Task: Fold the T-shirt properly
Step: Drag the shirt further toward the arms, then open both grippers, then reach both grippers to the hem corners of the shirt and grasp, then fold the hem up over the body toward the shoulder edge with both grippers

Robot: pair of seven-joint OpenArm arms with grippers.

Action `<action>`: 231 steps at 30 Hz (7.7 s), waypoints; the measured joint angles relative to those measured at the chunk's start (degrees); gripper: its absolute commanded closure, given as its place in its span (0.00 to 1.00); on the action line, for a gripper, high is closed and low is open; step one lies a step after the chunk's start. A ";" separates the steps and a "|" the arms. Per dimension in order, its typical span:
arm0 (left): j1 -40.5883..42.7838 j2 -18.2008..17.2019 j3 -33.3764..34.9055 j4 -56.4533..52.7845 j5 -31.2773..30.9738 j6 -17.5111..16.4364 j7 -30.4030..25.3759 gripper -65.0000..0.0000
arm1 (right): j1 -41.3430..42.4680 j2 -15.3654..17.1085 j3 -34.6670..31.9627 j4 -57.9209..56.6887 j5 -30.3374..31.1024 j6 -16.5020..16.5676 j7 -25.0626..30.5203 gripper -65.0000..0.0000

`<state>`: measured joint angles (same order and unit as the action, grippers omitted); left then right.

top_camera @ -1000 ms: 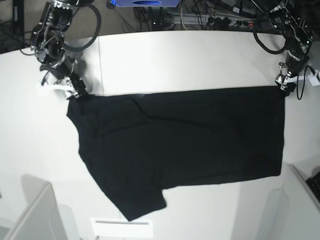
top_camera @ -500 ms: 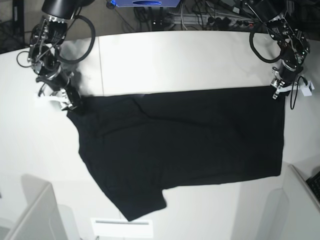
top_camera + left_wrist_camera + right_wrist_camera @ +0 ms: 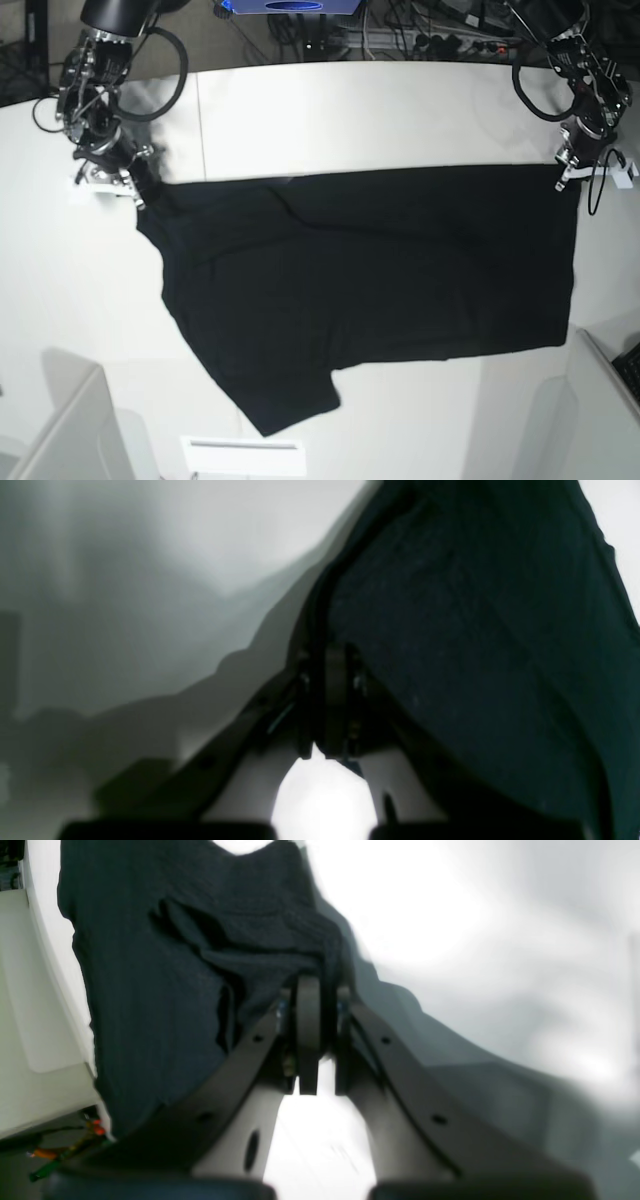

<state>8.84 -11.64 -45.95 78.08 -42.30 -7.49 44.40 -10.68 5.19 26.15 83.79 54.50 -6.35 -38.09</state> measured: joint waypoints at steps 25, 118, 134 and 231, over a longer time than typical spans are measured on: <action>16.11 2.27 3.78 15.54 -0.33 -0.15 -0.33 1.00 | -16.96 -0.52 9.40 15.45 -0.50 -0.70 -5.62 1.00; 10.12 -0.11 -13.20 22.29 14.21 0.02 4.92 0.64 | 52.22 7.61 -43.47 -59.23 -21.55 13.73 20.92 0.28; 4.26 -1.79 -5.92 21.81 14.60 -0.02 4.87 0.30 | 50.77 6.32 -44.76 -61.29 -21.27 13.84 23.80 0.92; -4.94 -8.57 13.46 16.09 2.78 0.37 8.83 1.00 | 24.74 9.79 -17.20 -11.45 -21.73 13.68 -2.91 1.00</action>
<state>3.90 -20.21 -32.49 94.17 -39.53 -7.11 53.23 14.06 14.98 8.95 72.34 32.77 7.33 -40.99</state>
